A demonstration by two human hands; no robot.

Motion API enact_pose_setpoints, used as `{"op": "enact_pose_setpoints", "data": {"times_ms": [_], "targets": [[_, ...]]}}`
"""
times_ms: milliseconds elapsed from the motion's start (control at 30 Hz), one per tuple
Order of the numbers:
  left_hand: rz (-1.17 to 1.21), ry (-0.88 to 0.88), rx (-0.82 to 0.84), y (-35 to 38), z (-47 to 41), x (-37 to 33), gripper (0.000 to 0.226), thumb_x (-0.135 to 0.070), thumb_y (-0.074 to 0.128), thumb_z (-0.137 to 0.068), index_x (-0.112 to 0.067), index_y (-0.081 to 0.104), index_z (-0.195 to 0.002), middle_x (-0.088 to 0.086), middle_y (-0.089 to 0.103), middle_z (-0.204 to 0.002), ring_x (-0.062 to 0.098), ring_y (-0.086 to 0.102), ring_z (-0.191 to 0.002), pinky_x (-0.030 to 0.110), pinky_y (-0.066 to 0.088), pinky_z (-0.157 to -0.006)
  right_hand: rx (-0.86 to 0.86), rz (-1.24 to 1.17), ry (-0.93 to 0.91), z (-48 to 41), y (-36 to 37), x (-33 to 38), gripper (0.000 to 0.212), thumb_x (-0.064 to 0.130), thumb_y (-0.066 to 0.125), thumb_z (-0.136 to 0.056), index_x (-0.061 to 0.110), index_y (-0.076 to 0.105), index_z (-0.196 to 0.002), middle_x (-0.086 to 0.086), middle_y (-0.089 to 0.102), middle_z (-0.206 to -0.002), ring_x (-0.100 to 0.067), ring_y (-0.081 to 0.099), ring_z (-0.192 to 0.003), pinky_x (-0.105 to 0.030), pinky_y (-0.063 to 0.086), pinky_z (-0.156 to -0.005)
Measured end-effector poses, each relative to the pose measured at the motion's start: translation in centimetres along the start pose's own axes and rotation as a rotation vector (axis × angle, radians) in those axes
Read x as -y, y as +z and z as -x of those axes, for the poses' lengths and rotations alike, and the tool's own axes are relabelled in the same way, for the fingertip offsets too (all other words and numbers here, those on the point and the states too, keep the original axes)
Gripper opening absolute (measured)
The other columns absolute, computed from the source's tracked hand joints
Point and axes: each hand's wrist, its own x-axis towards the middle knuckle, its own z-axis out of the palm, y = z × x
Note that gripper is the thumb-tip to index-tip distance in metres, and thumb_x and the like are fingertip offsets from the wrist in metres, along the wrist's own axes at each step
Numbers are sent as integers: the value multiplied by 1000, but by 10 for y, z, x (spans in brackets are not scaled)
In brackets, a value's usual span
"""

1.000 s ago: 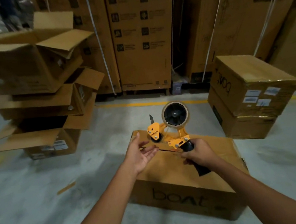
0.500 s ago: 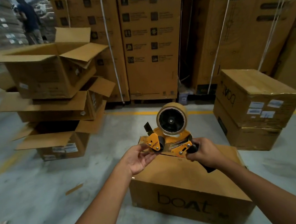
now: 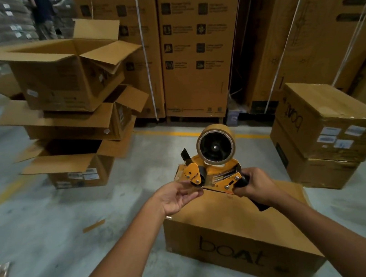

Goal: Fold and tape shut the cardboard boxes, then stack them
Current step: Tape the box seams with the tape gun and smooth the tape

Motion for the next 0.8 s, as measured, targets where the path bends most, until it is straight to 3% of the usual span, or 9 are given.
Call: {"op": "enact_pose_setpoints", "data": {"times_ms": [100,267,467,567,700,800], "targets": [[-60,-14,-31,-9,-4,0,26,11,43,-98,7,57,-120,30,71,-96,36,75,-79,28,61,-63,18,6,-21,-5,4,-1,16,12,80,-73,13,67,-83,-4,71,-73,-20,69,-68,-47,59,-68],[-255,34,-94,-12,-16,-16,12,10,49,-97,10,60,-102,28,71,-85,31,75,-71,23,59,-51,75,12,-38,-19,8,-6,16,9,78,-77,15,67,-88,-9,71,-80,-22,68,-72,-43,56,-67],[-527,106,-186,-20,-51,-56,27,17,37,-98,-8,48,-97,29,62,-98,35,72,-67,32,61,-53,76,2,-81,-45,34,-16,22,7,76,-78,19,63,-91,-5,65,-84,-18,62,-74,-23,47,-61],[-652,114,-206,-30,-80,-72,33,18,41,-95,-15,44,-94,26,54,-110,35,71,-68,33,61,-53,218,6,-20,-68,45,-23,18,8,75,-81,15,62,-91,-7,70,-86,-19,68,-75,-30,55,-67],[-700,104,-251,-49,-121,-87,26,16,44,-95,-9,48,-92,26,59,-109,33,70,-64,33,60,-51,280,-162,58,-106,68,-31,11,5,74,-85,3,64,-91,-6,69,-69,-21,67,-57,-32,54,-54],[-688,46,-252,-65,-147,-97,28,16,35,-98,-6,49,-87,21,58,-97,39,69,-78,43,62,-69,260,-160,48,-133,86,-40,13,11,76,-86,2,68,-89,-1,60,-54,-15,54,-44,-27,45,-48]]}}
